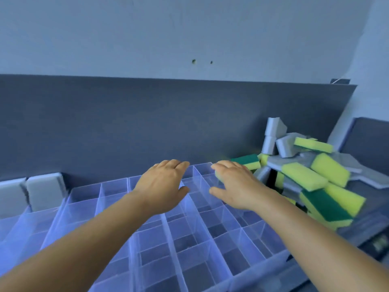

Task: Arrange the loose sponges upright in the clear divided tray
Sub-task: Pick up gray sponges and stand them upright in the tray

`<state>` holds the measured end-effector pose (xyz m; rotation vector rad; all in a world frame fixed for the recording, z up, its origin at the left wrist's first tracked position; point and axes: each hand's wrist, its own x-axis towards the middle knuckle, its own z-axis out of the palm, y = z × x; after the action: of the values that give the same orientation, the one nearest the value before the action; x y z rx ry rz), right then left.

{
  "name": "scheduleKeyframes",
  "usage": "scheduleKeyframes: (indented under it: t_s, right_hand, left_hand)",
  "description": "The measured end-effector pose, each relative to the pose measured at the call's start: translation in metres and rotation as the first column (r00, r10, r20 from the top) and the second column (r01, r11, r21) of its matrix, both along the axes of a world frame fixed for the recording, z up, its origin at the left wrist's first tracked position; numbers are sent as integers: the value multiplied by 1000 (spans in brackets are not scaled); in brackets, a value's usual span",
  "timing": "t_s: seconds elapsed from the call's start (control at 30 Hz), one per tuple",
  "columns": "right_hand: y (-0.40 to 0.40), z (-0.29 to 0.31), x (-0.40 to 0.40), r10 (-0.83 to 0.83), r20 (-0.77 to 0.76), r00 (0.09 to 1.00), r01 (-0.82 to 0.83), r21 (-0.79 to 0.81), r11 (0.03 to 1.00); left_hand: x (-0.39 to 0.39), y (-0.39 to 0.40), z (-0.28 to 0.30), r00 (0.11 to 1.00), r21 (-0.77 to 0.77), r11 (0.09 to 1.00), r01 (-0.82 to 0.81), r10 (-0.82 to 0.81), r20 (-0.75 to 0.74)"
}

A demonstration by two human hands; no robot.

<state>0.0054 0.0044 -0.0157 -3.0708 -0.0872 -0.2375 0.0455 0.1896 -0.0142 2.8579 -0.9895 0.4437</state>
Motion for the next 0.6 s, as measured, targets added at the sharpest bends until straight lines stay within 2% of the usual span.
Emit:
scheduleKeyframes:
  t_s: [0.4, 0.6]
  right_hand:
    - [-143, -9, 9, -47, -25, 999, 46, -61, 997]
    - [-163, -18, 30, 90, -44, 995, -93, -75, 993]
  left_hand:
    - [24, -156, -21, 998, 47, 998, 40, -38, -40]
    - [36, -184, -24, 986, 243, 962, 123, -91, -137]
